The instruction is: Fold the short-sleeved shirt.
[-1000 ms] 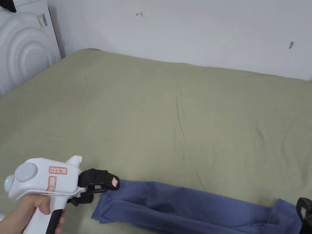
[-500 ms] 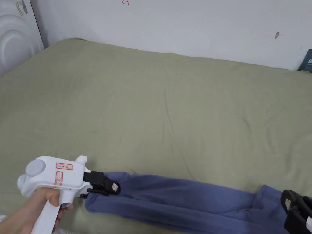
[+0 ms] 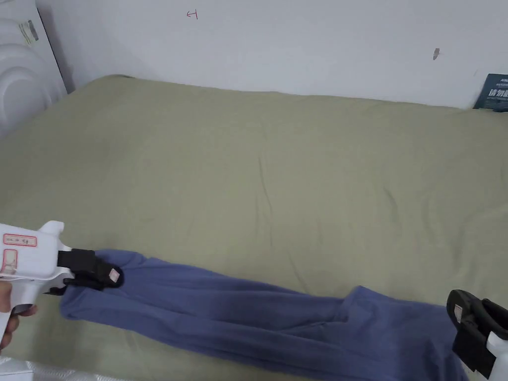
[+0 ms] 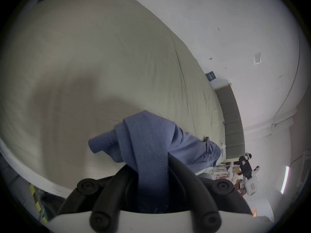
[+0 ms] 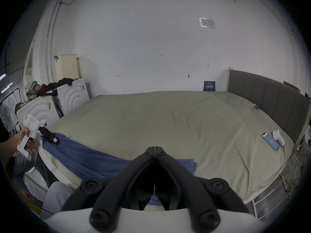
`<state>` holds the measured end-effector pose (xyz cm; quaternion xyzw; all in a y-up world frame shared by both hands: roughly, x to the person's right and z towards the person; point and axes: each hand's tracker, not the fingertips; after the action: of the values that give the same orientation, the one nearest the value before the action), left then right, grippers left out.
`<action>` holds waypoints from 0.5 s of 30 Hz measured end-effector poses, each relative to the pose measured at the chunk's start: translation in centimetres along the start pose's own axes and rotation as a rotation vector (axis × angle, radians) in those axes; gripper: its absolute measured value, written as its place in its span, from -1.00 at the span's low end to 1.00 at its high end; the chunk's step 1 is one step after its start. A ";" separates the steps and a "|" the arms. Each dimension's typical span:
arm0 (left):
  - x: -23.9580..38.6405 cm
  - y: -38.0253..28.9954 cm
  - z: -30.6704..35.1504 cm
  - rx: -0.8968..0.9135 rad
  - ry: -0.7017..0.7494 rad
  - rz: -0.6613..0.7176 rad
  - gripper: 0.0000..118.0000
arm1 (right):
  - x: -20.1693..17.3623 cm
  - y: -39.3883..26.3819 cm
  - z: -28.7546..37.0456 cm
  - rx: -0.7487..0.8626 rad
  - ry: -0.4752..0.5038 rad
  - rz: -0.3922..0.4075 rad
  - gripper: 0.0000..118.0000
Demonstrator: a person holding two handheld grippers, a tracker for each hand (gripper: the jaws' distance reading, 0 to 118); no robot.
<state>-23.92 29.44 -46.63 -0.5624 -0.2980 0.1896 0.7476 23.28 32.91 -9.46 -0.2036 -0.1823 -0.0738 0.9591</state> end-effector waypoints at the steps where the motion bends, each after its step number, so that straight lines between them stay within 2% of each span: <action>1: 0.6 -0.1 0.2 0.003 0.021 -0.022 -0.93 | 0.1 -0.1 0.1 0.000 -0.001 -0.001 -0.98; 8: 10.3 -3.1 -2.1 -0.053 0.153 -0.228 -0.93 | 0.9 -0.8 0.4 0.000 -0.009 -0.019 -0.98; 12: 16.6 -4.8 -5.9 -0.144 0.172 -0.330 -0.92 | 1.6 -1.4 0.8 -0.002 0.009 -0.027 -0.98; 15: 20.3 -6.7 -10.2 -0.136 0.226 -0.400 -0.92 | 2.1 -2.0 0.8 -0.018 0.016 -0.019 -0.98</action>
<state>-2.27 32.60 -37.48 -0.5586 -0.3300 -0.0470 0.7595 24.52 31.27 -7.19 -0.2100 -0.1762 -0.0864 0.9578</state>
